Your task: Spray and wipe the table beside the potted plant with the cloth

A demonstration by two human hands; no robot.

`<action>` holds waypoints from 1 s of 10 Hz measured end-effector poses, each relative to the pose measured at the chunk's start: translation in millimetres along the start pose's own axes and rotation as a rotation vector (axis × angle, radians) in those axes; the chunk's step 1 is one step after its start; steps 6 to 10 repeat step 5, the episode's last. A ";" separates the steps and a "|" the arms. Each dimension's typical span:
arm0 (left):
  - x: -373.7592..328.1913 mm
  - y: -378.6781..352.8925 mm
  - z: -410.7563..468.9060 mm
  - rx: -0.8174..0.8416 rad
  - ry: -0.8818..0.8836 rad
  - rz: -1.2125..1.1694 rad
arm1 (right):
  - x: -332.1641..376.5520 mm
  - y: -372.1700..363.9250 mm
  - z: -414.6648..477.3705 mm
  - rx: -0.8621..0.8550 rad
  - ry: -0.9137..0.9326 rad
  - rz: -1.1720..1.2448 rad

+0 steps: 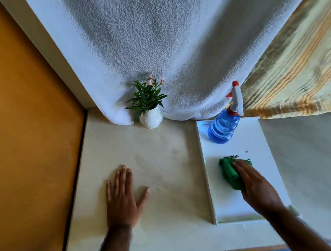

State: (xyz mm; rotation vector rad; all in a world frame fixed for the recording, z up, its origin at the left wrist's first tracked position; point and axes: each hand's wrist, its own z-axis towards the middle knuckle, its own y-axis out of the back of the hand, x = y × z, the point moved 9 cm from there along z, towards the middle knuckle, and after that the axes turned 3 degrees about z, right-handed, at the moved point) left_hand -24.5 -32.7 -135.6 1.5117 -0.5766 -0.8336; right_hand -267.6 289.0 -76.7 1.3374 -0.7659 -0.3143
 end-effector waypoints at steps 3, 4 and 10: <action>0.3 -12.9 -1.2 0.149 -0.014 0.066 | 16.0 -13.0 -12.9 0.186 0.056 -0.187; -5.3 6.4 9.3 0.156 -0.043 0.102 | 62.3 16.9 8.2 0.092 0.240 -0.177; -26.9 60.8 34.3 0.042 -0.113 0.092 | 109.4 59.3 47.0 0.019 0.341 -0.174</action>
